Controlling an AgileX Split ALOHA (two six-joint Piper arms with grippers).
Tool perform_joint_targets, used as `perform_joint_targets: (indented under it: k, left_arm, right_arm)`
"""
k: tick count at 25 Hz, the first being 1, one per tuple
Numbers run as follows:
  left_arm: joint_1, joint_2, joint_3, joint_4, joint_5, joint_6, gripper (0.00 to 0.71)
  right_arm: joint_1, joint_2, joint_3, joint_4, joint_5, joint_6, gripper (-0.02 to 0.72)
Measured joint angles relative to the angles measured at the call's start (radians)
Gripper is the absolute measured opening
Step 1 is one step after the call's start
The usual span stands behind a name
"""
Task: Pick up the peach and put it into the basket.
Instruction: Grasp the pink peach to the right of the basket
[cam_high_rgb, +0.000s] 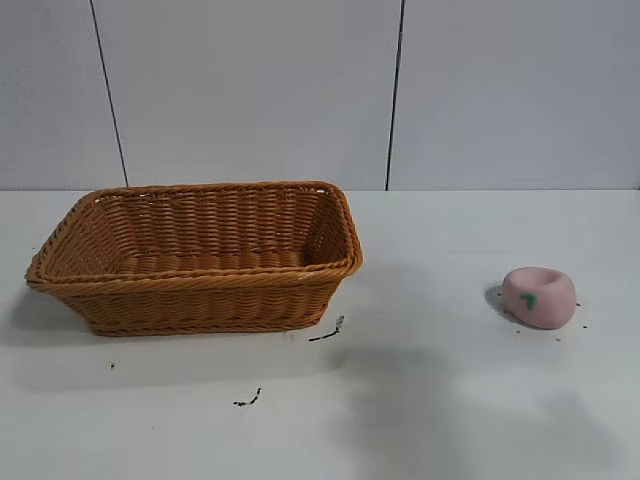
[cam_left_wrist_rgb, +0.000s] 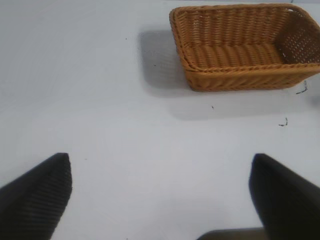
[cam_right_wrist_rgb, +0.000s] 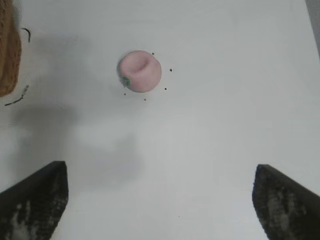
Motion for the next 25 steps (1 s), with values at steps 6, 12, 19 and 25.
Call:
perform_joint_targets:
  k: [6,12,19,25]
  left_arm:
    - [0.000,0.000,0.000,0.000,0.000,0.000,0.693]
    - [0.000,0.000,0.000,0.000,0.000,0.000,0.693]
    - [0.000,0.000,0.000,0.000,0.000,0.000,0.693]
    - [0.000,0.000,0.000,0.000,0.000,0.000,0.693]
  right_arm:
    - [0.000,0.408,-0.216,0.000,0.048,-0.063,0.695]
    - [0.000,0.684,-0.412,0.068,0.072,-0.098,0.695]
    - [0.000,0.814,-0.453,0.114,0.000,-0.138,0.695]
    - [0.028,0.868,-0.453,0.117,-0.030,-0.145,0.695]
